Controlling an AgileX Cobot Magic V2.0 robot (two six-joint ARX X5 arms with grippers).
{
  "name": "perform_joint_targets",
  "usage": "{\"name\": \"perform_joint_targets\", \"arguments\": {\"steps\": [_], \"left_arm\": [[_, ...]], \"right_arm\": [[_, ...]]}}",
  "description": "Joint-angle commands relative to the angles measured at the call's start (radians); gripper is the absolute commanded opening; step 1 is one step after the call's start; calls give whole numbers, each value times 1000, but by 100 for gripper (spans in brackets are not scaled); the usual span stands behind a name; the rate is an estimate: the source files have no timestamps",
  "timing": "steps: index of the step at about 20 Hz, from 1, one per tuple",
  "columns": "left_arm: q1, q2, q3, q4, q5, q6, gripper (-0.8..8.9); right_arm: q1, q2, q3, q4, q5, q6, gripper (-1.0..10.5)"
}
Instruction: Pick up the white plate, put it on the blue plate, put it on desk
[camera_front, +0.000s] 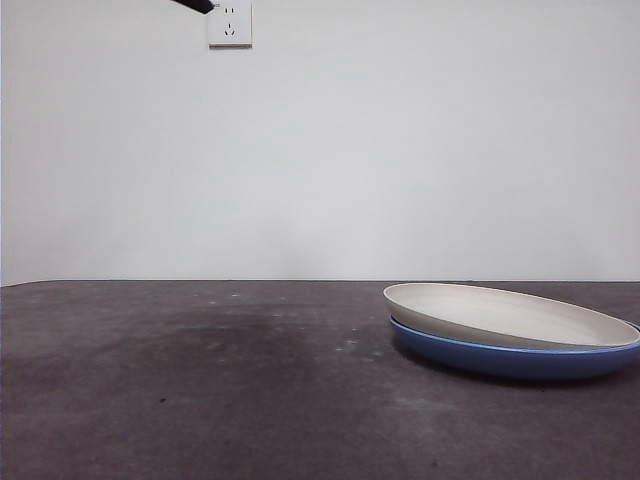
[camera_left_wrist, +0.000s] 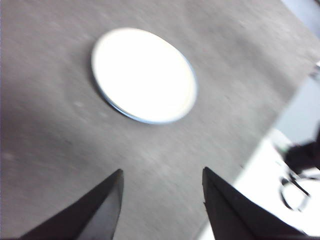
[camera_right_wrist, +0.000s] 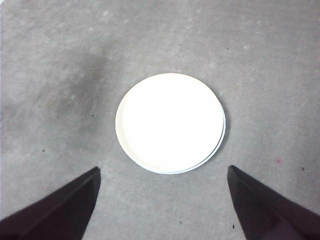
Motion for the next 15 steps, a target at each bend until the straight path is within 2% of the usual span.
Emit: {"name": "perform_joint_targets", "arguments": {"steps": [1,6,9,12,15], "left_arm": [[-8,-40,-71,10,53,20,249],[-11,-80,-131,8,55,23,249],[-11,-80,-131,11,55,23,249],[-11,-80,-131,18,55,23,249],[-11,-80,-131,17,55,23,249]], "right_arm": [[4,12,15,-10,3,4,408],[4,12,-43,-10,-3,11,408],[3,23,-119,16,1,55,408],[3,65,-230,135,4,114,408],[0,166,-305,250,6,141,408]]}}
